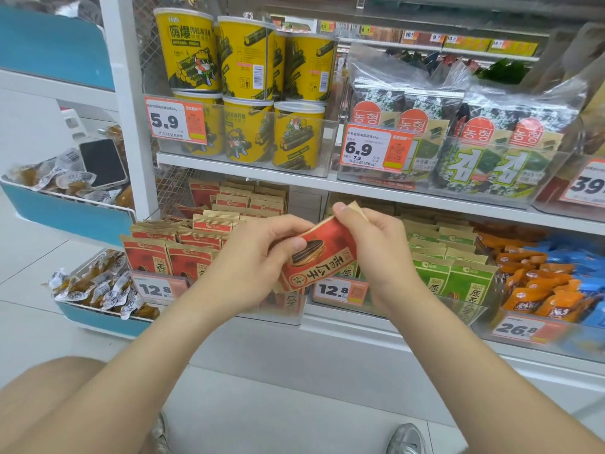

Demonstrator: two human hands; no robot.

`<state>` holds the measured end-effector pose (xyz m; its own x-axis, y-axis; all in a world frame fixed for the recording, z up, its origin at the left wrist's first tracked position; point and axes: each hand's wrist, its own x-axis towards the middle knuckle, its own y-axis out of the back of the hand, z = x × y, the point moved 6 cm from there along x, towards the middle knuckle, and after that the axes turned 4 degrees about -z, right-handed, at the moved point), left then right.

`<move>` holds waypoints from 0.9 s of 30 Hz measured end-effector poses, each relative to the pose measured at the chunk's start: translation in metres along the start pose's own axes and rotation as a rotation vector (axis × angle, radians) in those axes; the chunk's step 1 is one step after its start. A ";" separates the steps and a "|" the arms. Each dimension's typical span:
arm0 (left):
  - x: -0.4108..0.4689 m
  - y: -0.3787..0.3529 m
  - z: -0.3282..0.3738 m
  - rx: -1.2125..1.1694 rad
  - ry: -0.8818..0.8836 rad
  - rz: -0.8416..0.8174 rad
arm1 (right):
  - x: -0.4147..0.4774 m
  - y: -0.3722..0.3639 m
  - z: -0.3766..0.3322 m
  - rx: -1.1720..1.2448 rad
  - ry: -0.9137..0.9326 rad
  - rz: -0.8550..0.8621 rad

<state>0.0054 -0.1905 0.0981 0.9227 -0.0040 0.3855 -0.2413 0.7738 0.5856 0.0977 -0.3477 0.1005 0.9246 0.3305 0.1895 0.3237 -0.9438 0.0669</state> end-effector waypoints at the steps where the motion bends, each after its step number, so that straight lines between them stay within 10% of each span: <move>1: 0.000 -0.004 0.001 0.068 -0.028 0.001 | -0.002 0.002 0.003 0.073 -0.062 0.041; 9: 0.004 -0.007 0.004 0.296 -0.023 0.040 | -0.005 0.009 0.015 0.320 -0.282 0.231; 19: 0.001 0.022 -0.017 0.080 0.267 0.365 | -0.008 -0.008 0.005 0.138 -0.164 -0.215; 27: 0.005 0.012 -0.014 -0.365 0.273 -0.048 | 0.000 0.008 -0.004 0.224 -0.063 -0.043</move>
<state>0.0111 -0.1723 0.0976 0.9875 0.0842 0.1335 -0.1201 0.9494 0.2902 0.0996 -0.3557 0.1050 0.9174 0.3763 0.1296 0.3931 -0.9077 -0.1468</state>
